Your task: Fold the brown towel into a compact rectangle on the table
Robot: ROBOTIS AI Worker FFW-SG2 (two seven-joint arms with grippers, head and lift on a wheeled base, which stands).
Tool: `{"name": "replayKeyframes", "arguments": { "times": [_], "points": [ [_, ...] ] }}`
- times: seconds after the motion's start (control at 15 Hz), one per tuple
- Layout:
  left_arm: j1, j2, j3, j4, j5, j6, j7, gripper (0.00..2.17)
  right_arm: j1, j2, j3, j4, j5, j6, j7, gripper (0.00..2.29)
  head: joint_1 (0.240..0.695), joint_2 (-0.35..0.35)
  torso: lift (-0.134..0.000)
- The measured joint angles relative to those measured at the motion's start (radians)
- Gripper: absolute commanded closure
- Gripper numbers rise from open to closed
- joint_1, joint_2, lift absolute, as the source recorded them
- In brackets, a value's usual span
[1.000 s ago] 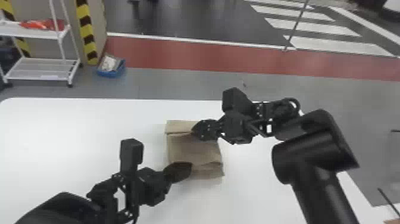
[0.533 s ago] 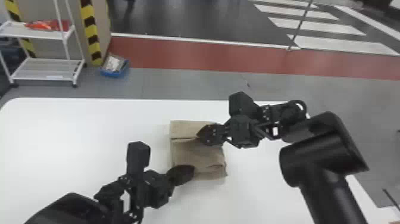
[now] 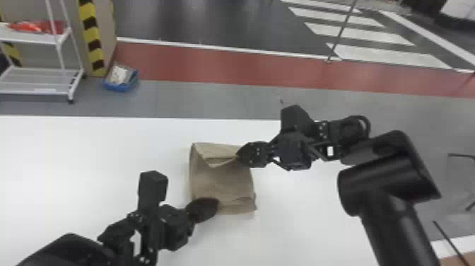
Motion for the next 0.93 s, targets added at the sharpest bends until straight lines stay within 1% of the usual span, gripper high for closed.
{"name": "replayKeyframes", "arguments": {
  "times": [0.13,0.4,0.6,0.93],
  "points": [
    [0.000,0.000,0.000,-0.001,0.000,0.001,0.000,1.71,0.003,0.006,0.020,0.005,0.013,0.000,0.000,1.40,0.695,-0.243,-0.124],
    [0.000,0.001,0.001,-0.005,0.002,0.001,0.000,1.71,-0.002,0.014,0.078,0.054,0.048,-0.009,0.000,1.40,0.695,-0.225,-0.124],
    [0.000,0.002,0.002,-0.008,0.004,0.002,0.000,1.71,-0.004,0.018,0.109,0.075,0.060,-0.009,0.000,1.40,0.695,-0.215,-0.124],
    [0.001,0.001,0.004,-0.009,0.006,0.001,0.000,1.71,-0.004,0.031,0.121,0.110,0.080,-0.009,0.000,1.40,0.695,-0.211,-0.124]
  ]
}}
